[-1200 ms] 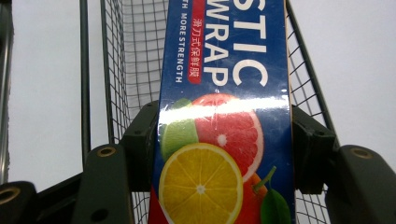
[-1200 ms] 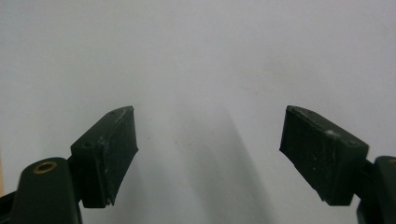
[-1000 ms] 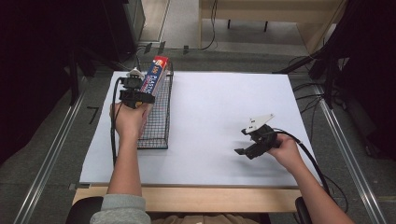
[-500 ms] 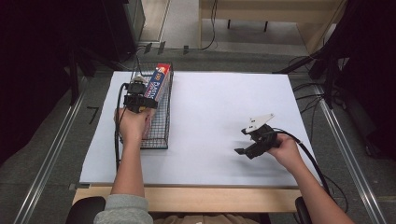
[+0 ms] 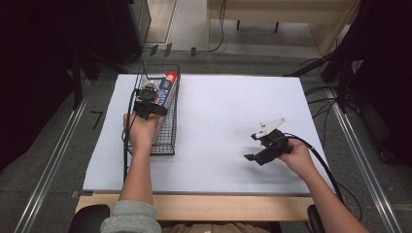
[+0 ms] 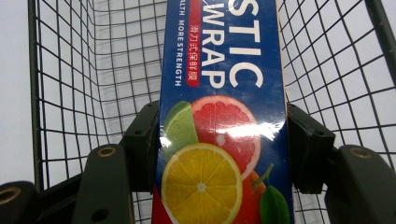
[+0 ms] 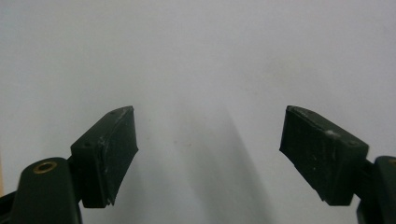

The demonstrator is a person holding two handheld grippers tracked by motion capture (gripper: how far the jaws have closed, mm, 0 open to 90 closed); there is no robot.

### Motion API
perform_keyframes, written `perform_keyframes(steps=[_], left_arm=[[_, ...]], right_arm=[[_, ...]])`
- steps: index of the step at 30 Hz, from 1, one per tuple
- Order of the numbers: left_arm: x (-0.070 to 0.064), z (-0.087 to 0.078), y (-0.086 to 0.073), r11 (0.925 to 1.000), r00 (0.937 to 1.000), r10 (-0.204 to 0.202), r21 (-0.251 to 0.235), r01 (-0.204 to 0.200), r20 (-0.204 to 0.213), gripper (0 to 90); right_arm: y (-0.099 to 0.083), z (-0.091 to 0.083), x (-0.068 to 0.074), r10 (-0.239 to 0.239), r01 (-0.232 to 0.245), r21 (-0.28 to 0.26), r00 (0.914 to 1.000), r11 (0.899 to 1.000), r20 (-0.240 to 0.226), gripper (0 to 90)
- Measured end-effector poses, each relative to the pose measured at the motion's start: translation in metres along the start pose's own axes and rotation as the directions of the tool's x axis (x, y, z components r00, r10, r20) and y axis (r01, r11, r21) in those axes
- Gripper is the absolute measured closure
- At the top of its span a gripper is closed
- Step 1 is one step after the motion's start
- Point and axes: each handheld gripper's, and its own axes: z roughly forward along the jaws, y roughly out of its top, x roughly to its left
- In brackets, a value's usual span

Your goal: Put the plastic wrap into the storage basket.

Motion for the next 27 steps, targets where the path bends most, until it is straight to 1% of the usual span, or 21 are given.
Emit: perform_keyframes(steps=[3,7,8,9,10,11,12,14,16,17,18,20,21,22,23,27], left_arm=[[-0.002,0.000,0.000,1.0000,1.0000,0.002,0.002,-0.002,-0.008,39.2],[-0.001,-0.001,0.000,1.0000,1.0000,0.003,-0.003,-0.003,0.006,39.0],[0.000,-0.002,0.000,1.0000,0.9998,0.002,0.003,-0.002,0.021,38.3],[0.000,-0.002,0.001,1.0000,0.9996,0.006,0.003,-0.006,0.026,37.4],[0.001,-0.003,0.001,1.0000,0.9991,0.002,-0.009,-0.002,0.042,38.1],[0.001,-0.006,0.002,0.9997,0.9989,-0.006,-0.024,0.007,0.047,38.1],[0.001,-0.009,0.003,0.9993,0.9982,-0.010,-0.035,0.012,0.060,39.0],[0.002,-0.013,0.006,0.9993,0.9942,-0.012,-0.034,0.016,0.107,39.5],[0.001,-0.017,0.008,0.9996,0.9947,0.027,-0.015,-0.025,0.099,38.8],[0.000,-0.019,0.009,0.9992,0.9953,0.040,-0.007,-0.040,0.088,38.1],[-0.001,-0.020,0.009,0.9985,0.9949,0.054,-0.003,-0.054,0.085,36.6],[-0.001,-0.022,0.008,0.9979,0.9925,0.065,-0.002,-0.065,0.103,35.2],[-0.001,-0.023,0.007,0.9978,0.9925,0.066,-0.005,-0.066,0.103,34.7],[-0.001,-0.025,0.007,0.9973,0.9912,0.073,-0.011,-0.072,0.110,34.5],[-0.001,-0.028,0.006,0.9974,0.9897,0.071,-0.022,-0.069,0.124,34.2],[0.000,-0.037,0.001,0.9953,0.9752,0.090,-0.055,-0.080,0.202,33.8]], right_arm=[[0.000,0.000,0.000,-0.002,0.002,0.000,1.0000,1.000,0.001,19.2],[0.000,0.000,0.000,-0.005,0.005,0.000,1.0000,1.000,0.001,19.2],[0.000,0.000,0.000,-0.007,0.007,0.002,1.0000,1.000,-0.001,19.1],[0.000,0.000,0.001,-0.007,0.007,0.004,1.0000,1.000,-0.002,19.1],[0.000,0.000,0.001,-0.008,0.008,0.003,1.0000,1.000,-0.002,19.1],[0.000,0.000,0.001,-0.008,0.008,0.003,1.0000,1.000,-0.002,19.1],[0.000,0.000,0.001,-0.007,0.007,0.007,1.0000,1.000,-0.004,19.1],[-0.001,0.000,0.001,-0.005,0.005,0.004,1.0000,1.000,-0.003,19.1],[-0.001,-0.001,0.002,-0.005,0.005,0.007,1.0000,1.000,0.000,19.1],[-0.001,-0.001,0.002,-0.006,0.006,0.007,1.0000,1.000,-0.001,19.1],[-0.001,-0.001,0.002,-0.008,0.008,0.010,1.0000,1.000,0.000,19.2],[-0.001,-0.001,0.002,-0.009,0.009,0.010,1.0000,1.000,0.000,19.1],[-0.001,-0.001,0.002,-0.010,0.010,0.008,1.0000,1.000,0.001,19.1],[-0.001,-0.001,0.002,-0.008,0.008,0.008,1.0000,1.000,-0.001,19.2],[-0.001,-0.001,0.002,-0.008,0.008,0.008,1.0000,1.000,-0.002,19.1],[-0.001,-0.002,0.002,0.000,0.000,0.004,1.0000,1.000,-0.003,19.1]])
